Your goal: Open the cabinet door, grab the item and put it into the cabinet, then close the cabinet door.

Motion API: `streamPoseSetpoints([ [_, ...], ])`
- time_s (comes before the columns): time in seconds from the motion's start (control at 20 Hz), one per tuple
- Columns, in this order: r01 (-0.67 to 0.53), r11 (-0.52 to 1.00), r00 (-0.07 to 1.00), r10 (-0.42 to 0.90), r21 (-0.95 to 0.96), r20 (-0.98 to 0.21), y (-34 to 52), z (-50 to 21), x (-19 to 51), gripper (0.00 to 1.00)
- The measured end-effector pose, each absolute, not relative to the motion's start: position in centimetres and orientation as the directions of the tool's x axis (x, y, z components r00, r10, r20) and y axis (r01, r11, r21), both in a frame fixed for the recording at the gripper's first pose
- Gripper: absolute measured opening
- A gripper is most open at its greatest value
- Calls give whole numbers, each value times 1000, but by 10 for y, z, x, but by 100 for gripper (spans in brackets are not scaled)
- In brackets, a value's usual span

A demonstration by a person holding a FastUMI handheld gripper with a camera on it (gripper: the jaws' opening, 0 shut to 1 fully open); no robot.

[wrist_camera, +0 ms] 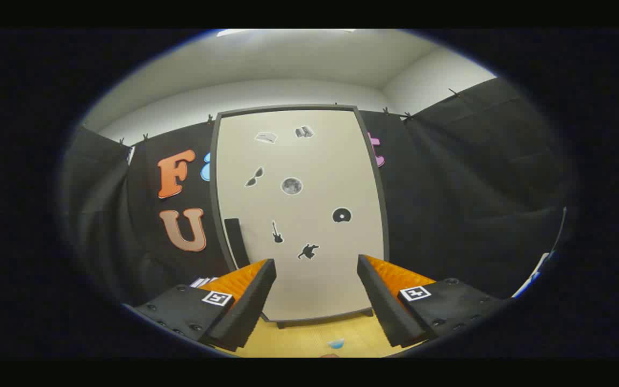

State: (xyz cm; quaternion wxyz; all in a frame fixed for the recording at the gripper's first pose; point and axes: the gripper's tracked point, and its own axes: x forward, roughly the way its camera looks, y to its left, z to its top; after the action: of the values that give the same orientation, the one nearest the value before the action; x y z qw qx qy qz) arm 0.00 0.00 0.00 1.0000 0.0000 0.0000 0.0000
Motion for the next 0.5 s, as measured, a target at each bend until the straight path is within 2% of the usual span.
streamPoseSetpoints([
  [0.5, 8, 1000, 1000, -8, -22, -11, 12, -4, -1, 98],
])
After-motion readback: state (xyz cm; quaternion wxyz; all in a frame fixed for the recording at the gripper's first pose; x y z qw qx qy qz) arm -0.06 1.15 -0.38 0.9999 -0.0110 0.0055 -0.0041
